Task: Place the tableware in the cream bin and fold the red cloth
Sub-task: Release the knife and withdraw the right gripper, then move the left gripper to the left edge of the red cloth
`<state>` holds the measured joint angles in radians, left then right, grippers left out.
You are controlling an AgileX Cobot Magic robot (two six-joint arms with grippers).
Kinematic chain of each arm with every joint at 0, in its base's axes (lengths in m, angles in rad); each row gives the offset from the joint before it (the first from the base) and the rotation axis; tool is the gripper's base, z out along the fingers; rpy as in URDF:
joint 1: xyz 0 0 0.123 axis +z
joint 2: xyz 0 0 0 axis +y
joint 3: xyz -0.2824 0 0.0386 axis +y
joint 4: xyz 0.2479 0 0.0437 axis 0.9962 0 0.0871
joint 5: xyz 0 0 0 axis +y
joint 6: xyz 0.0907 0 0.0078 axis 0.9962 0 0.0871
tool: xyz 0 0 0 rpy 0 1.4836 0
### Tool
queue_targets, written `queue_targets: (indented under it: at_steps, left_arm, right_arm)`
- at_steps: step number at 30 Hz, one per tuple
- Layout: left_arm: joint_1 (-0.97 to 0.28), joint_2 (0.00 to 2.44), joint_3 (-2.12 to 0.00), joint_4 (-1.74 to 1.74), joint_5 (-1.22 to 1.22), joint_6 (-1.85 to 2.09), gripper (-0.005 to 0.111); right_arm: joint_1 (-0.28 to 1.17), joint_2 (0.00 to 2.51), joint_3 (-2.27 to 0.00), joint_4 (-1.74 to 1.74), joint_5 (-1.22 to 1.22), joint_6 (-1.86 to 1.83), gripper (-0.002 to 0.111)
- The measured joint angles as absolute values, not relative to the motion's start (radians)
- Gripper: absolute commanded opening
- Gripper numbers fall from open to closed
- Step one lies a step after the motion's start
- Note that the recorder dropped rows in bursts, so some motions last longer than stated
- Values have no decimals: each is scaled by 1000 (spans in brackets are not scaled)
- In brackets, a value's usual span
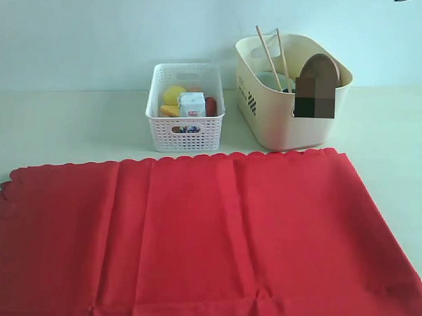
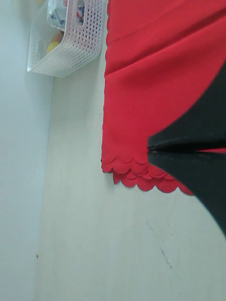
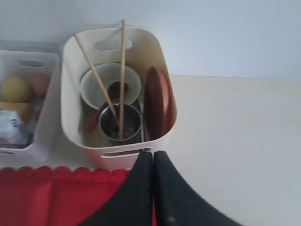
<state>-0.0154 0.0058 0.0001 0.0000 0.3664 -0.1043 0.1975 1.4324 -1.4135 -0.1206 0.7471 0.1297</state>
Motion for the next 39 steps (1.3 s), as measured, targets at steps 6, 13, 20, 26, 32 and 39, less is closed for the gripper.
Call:
queue_targets:
  at_steps: [6, 13, 20, 26, 32, 39]
  left_arm:
    - [-15, 6, 0, 0, 366, -104, 1]
    - [-15, 6, 0, 0, 366, -104, 1]
    - [-15, 6, 0, 0, 366, -104, 1]
    - [-32, 6, 0, 0, 366, -104, 1]
    - [-67, 6, 0, 0, 366, -104, 1]
    - [-256, 34, -176, 0, 482, -104, 1]
  right_arm:
    - [198, 1035, -1069, 149, 652, -46, 0]
    - [198, 620, -697, 363, 486, -261, 0]
    - [198, 436, -492, 404, 311, -306, 0]
    - [198, 407, -482, 452, 279, -312, 0]
    - [198, 389, -482, 466, 295, -312, 0]
    - [198, 385, -482, 472, 363, -353, 0]
